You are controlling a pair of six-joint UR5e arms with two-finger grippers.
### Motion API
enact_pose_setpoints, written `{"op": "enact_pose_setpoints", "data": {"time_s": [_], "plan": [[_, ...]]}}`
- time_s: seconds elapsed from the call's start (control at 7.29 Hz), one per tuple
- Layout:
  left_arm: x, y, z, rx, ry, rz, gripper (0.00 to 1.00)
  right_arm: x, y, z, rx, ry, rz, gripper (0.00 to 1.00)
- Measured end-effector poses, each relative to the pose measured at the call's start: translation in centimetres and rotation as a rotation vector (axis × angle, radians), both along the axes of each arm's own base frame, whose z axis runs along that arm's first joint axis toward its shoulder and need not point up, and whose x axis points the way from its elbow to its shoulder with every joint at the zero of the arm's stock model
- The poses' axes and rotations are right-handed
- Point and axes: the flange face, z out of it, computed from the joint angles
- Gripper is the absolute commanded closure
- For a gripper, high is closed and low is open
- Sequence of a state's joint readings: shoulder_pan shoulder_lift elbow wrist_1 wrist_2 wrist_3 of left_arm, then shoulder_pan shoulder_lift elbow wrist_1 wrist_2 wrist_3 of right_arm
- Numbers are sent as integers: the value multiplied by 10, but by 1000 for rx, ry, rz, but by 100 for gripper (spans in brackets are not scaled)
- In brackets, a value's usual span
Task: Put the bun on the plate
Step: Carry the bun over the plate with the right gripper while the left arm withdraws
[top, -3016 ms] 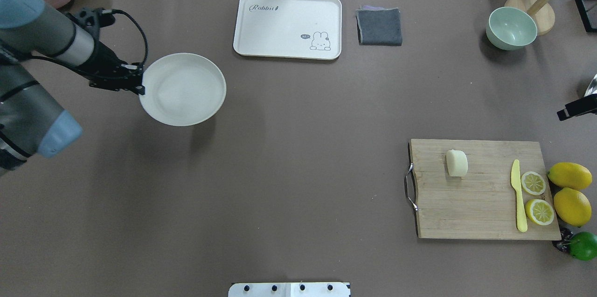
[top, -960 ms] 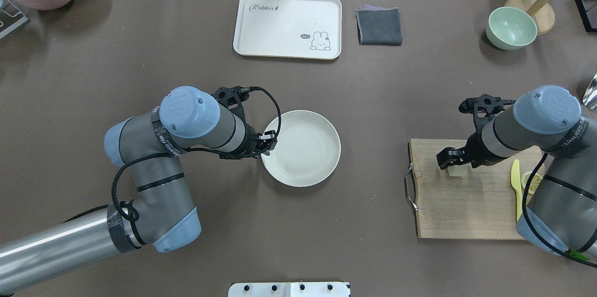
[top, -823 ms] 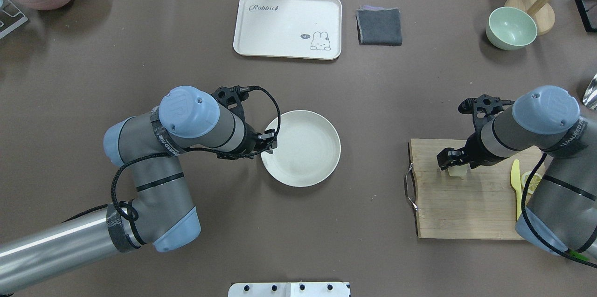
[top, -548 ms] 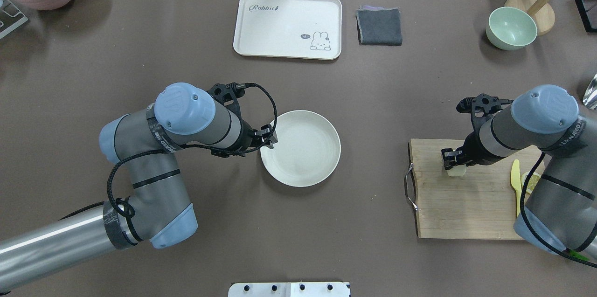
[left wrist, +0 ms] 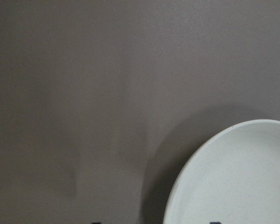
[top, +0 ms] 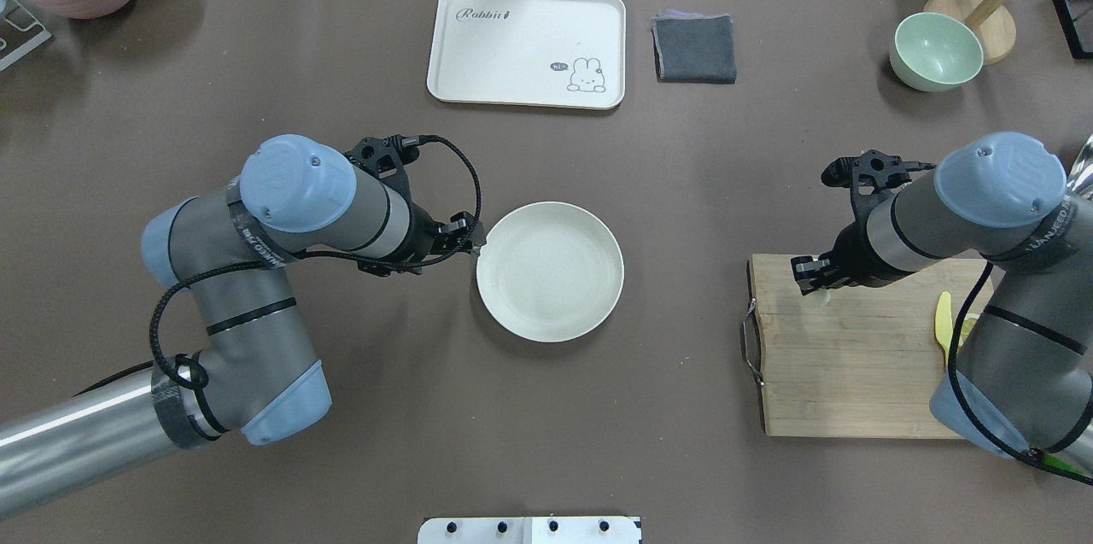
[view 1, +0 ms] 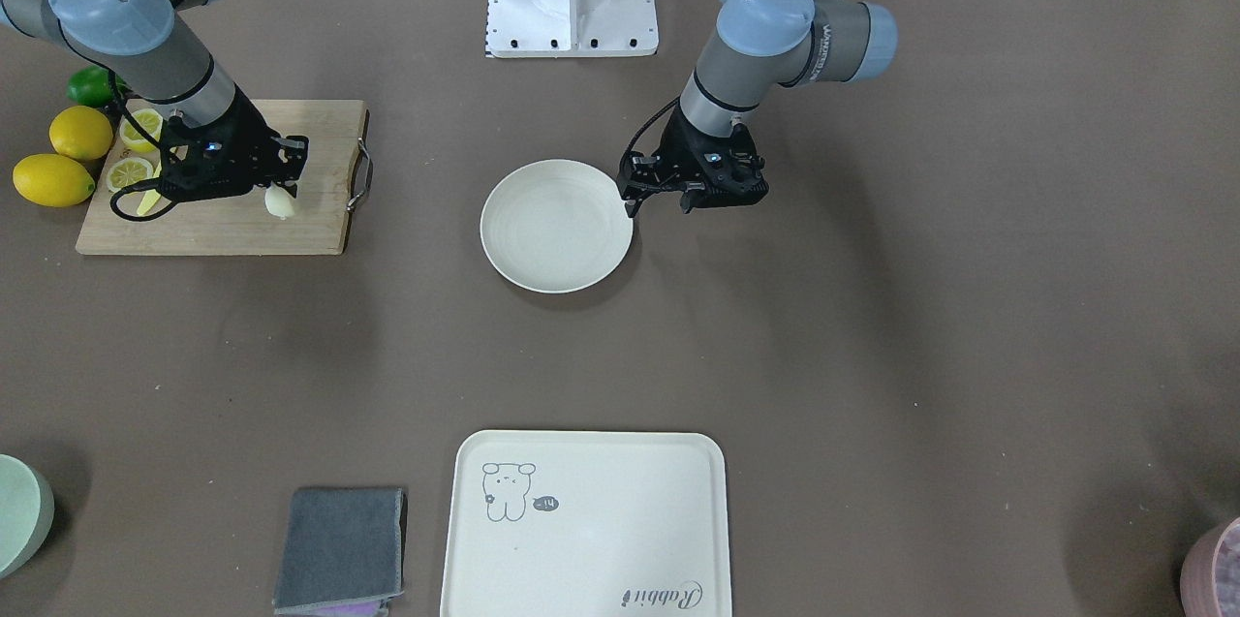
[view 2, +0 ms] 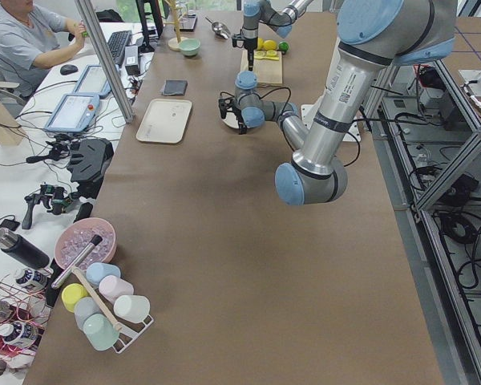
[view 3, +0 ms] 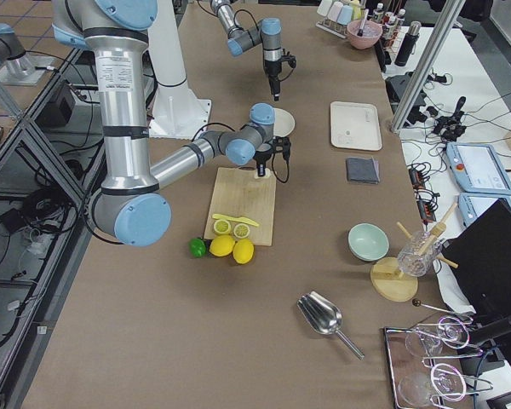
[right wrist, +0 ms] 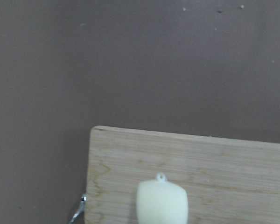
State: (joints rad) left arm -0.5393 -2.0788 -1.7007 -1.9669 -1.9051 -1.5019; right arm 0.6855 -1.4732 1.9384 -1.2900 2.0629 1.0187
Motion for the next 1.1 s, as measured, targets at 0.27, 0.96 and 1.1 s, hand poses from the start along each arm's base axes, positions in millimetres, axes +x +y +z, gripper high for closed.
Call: {"op": "enact_pose_setpoints", "data": {"time_s": [0.27, 0.96, 1.1], "plan": [[-38, 10, 30, 62, -26, 25, 3, -29, -15, -74, -3, -28, 17, 80], [-135, 5, 140, 181, -89, 95, 3, -197, -29, -200, -27, -23, 53, 74], [-149, 5, 154, 186, -84, 106, 3, -222, -33, -204, -28, -1, 56, 64]]}}
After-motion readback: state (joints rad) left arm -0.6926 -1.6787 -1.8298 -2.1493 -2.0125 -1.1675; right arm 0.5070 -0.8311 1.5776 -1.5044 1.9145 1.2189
